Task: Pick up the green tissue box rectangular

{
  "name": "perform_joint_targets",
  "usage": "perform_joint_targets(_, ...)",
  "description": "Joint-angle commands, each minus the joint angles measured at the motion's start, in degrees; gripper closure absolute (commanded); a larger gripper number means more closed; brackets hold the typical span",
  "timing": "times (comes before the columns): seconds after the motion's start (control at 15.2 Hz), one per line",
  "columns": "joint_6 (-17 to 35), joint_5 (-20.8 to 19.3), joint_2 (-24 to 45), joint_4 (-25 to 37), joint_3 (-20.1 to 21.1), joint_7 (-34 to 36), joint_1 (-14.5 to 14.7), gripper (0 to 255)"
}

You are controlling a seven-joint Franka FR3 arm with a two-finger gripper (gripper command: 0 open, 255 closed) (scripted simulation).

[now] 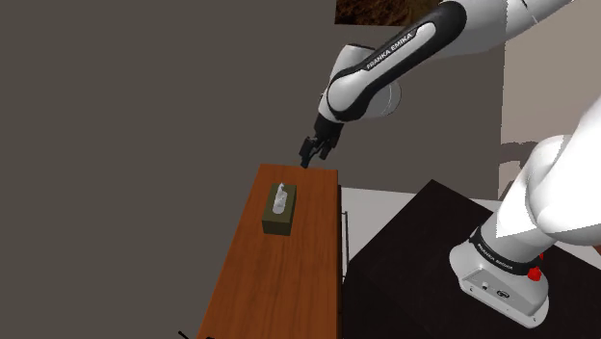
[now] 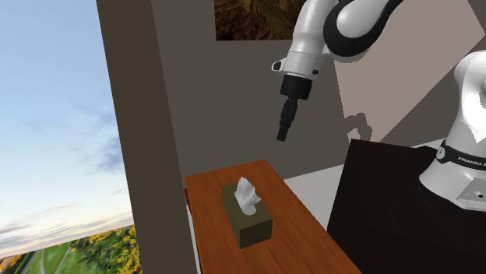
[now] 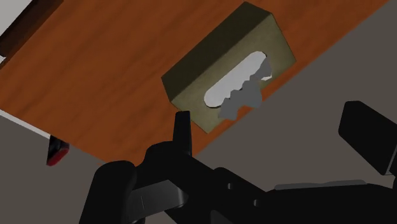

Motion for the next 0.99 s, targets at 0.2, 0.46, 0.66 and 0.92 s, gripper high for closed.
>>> perform_joint_targets(0.2, 4.98, 9.59, 10.91, 5.3, 2.49, -8.47, 1.02, 0)
perform_joint_targets(0.46, 7.69, 15.45, 19.57, 10.92, 5.82, -14.17, 0.41, 0)
perform_joint_targets(0.66, 9.29, 18.32, 25.96, 15.63, 8.35, -17.45, -0.19, 0)
perform_joint_targets(0.92, 11.34, 19.98, 29.0, 16.55, 9.51, -19.75, -1.0, 0)
